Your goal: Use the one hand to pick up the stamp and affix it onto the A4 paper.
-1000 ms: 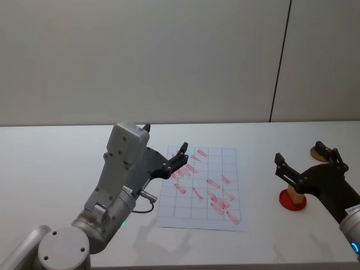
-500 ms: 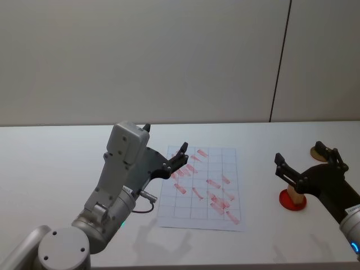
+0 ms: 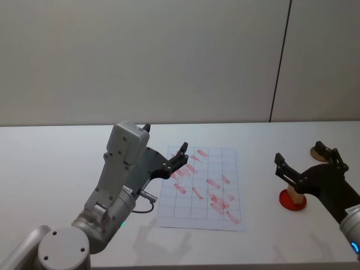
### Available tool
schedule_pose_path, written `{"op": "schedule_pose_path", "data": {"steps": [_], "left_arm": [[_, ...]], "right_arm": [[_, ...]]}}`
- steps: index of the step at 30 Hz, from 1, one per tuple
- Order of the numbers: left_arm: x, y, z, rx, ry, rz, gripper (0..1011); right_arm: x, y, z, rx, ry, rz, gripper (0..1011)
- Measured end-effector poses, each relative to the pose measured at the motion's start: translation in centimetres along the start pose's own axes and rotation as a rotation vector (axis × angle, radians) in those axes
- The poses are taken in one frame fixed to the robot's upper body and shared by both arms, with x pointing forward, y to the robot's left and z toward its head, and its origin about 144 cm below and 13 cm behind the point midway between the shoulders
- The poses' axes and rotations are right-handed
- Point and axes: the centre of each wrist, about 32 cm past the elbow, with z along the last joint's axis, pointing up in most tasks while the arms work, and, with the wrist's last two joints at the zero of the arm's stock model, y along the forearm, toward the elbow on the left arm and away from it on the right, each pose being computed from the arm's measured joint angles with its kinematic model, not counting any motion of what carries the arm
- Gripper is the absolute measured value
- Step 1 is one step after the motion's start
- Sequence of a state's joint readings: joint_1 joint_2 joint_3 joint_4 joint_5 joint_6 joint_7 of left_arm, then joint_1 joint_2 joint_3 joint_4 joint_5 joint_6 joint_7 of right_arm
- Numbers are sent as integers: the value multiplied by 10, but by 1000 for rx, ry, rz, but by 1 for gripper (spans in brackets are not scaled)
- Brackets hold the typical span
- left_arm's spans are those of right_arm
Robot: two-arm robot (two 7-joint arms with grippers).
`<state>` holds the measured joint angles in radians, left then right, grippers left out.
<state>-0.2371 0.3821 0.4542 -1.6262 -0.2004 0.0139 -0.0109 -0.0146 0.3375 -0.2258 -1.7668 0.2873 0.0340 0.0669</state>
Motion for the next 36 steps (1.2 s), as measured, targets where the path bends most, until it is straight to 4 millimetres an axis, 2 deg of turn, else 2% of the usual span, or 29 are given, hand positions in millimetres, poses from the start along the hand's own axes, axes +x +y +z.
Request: {"op": "schedule_pose_path", "data": {"steps": [7, 15, 27, 36], "left_arm": [[0, 0, 0, 0, 0, 0, 993], [0, 0, 0, 0, 0, 0, 993], [0, 0, 0, 0, 0, 0, 993], [0, 0, 0, 0, 0, 0, 993]], "right_arm": [[3, 6, 0, 1, 1, 3, 1001], [12, 25, -2, -32, 5, 2, 1001], [30, 55, -8, -157, 26, -54, 1001], [40, 63, -11, -246, 38, -115, 1001]]}}
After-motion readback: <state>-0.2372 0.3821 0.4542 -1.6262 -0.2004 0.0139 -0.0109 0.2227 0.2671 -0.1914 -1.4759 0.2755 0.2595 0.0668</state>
